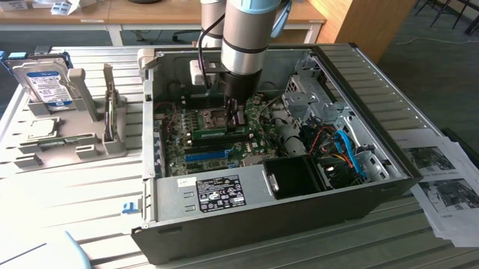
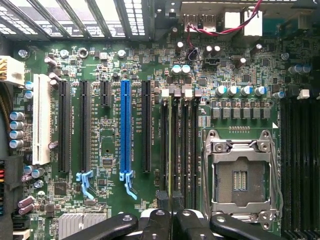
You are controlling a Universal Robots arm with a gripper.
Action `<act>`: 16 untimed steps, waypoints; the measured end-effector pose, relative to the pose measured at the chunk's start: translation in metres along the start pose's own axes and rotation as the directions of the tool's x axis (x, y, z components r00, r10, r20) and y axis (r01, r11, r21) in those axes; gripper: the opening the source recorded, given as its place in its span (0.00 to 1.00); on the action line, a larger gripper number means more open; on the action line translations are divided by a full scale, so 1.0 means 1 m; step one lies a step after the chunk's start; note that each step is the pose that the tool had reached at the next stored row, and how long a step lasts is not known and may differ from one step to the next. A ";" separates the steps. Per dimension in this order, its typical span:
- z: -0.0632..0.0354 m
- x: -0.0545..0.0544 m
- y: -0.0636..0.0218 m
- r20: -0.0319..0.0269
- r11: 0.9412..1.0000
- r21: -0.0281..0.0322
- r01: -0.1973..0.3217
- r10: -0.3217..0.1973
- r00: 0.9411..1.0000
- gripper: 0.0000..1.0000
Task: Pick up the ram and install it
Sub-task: 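Insert the ram into the slot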
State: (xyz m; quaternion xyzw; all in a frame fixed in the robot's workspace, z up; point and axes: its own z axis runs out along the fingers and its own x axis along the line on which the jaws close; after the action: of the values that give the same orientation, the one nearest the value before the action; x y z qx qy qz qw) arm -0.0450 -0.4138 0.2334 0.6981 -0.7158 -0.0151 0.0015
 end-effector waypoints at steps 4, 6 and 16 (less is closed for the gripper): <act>0.0000 0.001 0.0000 0.000 1.000 0.000 0.000 0.000 1.000 0.11; -0.0001 0.001 -0.0001 0.000 1.000 0.000 0.000 0.000 1.000 0.11; 0.0018 0.001 -0.0001 0.000 1.000 0.000 0.000 0.000 1.000 0.11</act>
State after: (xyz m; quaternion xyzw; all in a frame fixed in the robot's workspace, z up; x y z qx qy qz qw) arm -0.0449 -0.4147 0.2316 0.6982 -0.7158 -0.0150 0.0014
